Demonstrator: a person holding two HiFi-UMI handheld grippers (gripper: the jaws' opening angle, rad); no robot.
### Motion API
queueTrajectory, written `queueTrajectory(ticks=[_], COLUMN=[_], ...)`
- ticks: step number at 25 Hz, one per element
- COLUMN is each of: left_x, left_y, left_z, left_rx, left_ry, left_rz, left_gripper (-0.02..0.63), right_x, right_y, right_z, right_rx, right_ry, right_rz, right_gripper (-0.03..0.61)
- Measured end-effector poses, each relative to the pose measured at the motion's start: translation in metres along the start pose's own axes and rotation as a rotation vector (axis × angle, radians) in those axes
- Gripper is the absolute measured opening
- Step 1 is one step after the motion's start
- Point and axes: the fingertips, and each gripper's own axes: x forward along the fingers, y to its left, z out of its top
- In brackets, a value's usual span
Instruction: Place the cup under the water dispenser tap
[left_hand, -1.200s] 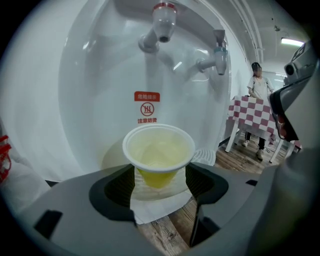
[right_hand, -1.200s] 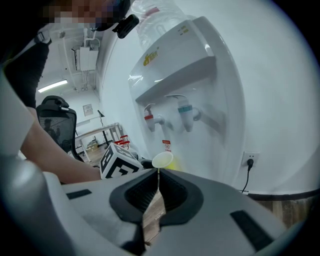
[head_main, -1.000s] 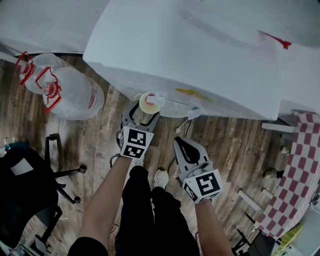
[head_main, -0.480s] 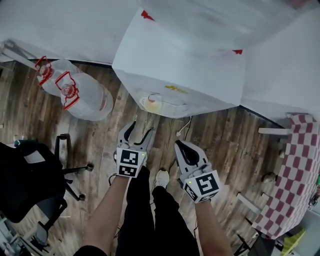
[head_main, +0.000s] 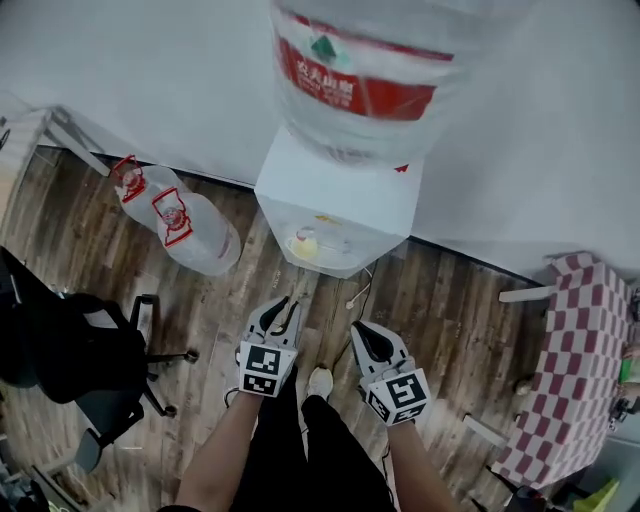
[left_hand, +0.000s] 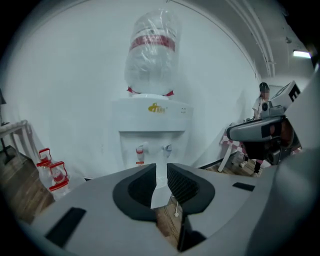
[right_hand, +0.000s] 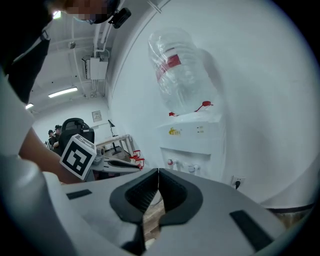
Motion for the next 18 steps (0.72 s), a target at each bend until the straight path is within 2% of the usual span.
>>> queueTrajectory(ticks=[4,10,14,18], left_x=[-0.038,-0.099,-0.131,-0.155], left_y=[-0.01,-0.018,-0.03,-0.042], left_z=[0.031,0.051,0.067,0.087], left_rx=[-0.008,-0.049,-0.048,-0.058], left_ry=[-0.022,-0.039,-0.067,-0.107], left_rz=[0.028,0.093,0.082,0.038], left_gripper=[0.045,0.014,0.014,0.012], right_x=[-0.029,-0.068,-0.084,-0.097], right_y=[0.007,0.028,0.035,0.043], right_z=[0.024,0.038,0.046,0.057], right_rx=[0.0,-0.019,-0.006,0.0], right_ry=[-0.017,-0.01,-0.035,-0.066], right_rz=[0.0,0.046,0.048,0.046], right_gripper=[0.021,0.021,0.021,0.021])
